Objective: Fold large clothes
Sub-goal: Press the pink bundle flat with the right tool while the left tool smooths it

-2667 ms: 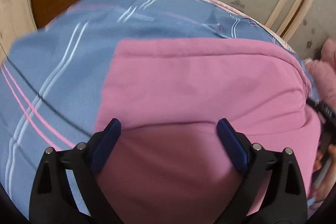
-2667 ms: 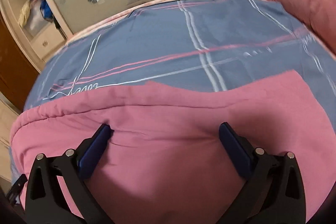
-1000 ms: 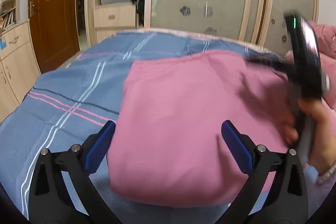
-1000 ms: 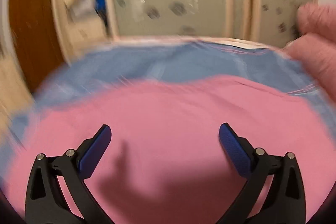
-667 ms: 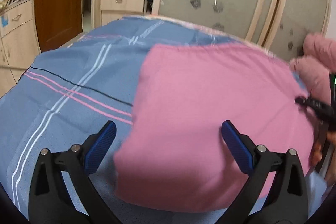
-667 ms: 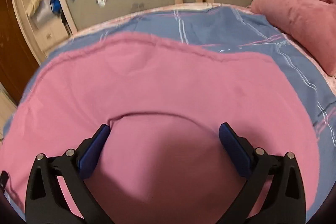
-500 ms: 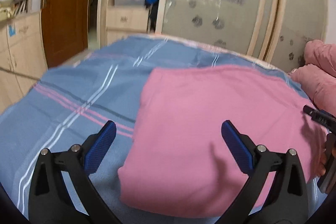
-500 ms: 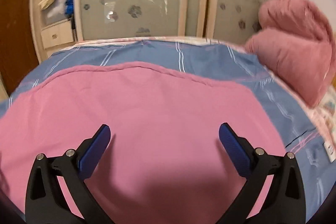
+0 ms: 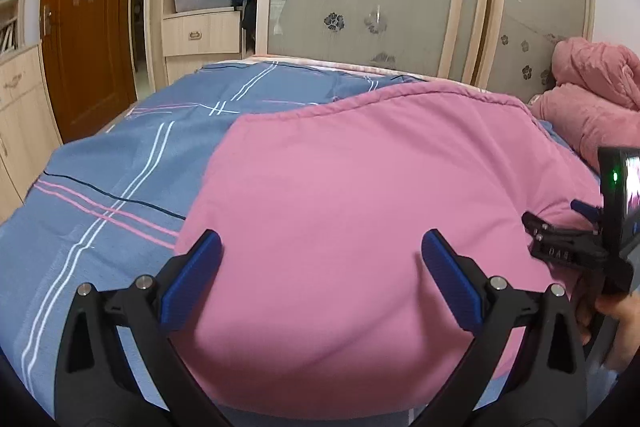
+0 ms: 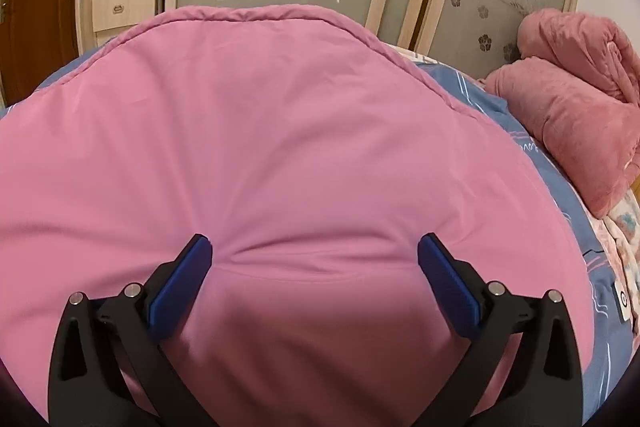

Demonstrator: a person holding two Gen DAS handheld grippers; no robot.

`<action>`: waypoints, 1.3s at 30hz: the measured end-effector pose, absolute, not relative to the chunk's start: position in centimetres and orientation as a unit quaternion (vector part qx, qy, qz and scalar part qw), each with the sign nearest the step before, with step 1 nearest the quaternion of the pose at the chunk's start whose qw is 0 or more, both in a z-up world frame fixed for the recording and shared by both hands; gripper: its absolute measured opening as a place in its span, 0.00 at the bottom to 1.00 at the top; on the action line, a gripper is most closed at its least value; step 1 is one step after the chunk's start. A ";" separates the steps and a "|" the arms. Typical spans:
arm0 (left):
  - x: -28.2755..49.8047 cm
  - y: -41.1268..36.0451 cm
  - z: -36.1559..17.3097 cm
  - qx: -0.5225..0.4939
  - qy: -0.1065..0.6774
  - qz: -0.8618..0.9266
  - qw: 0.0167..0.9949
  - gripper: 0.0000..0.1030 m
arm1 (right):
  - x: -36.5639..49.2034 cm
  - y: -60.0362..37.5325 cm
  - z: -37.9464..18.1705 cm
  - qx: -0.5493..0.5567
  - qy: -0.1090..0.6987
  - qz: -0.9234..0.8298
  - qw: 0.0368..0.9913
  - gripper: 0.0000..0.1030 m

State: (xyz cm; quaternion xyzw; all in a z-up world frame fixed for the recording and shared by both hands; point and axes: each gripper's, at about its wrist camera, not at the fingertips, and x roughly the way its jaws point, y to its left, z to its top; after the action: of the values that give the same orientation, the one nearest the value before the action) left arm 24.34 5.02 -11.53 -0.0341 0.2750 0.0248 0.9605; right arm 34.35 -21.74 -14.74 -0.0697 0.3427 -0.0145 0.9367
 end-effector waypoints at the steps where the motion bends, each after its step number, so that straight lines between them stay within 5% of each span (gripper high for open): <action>1: 24.4 5.0 -11.5 -0.035 0.274 0.022 0.961 0.98 | 34.2 -21.7 -14.8 -0.072 0.341 -0.013 0.937 0.99; 12: 27.3 3.4 -13.9 -0.020 0.347 -0.026 0.937 0.98 | 34.3 -20.7 -12.6 -0.100 0.350 -0.028 0.931 0.99; 22: 24.0 3.4 -10.8 -0.022 0.248 -0.032 0.968 0.98 | 36.8 -20.6 -13.9 -0.067 0.365 -0.044 0.928 0.99; 30: 25.9 5.3 -12.2 -0.082 0.302 -0.038 0.949 0.98 | 36.6 -20.4 -12.7 -0.075 0.373 -0.044 0.924 0.99; 35: 25.9 5.8 -12.2 -0.092 0.293 -0.034 0.951 0.98 | 34.4 -19.4 -9.1 -0.037 0.297 0.004 0.954 0.99; 39: 28.2 4.9 -14.6 -0.053 0.353 -0.014 0.934 0.98 | 37.5 -17.2 -11.2 -0.093 0.370 -0.009 0.924 0.99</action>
State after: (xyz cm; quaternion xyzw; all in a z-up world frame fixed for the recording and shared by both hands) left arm 28.23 4.87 -14.60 -0.0531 0.3528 -0.0140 0.9341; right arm 37.45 -17.17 -11.21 -0.0933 0.3704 -0.0090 0.9241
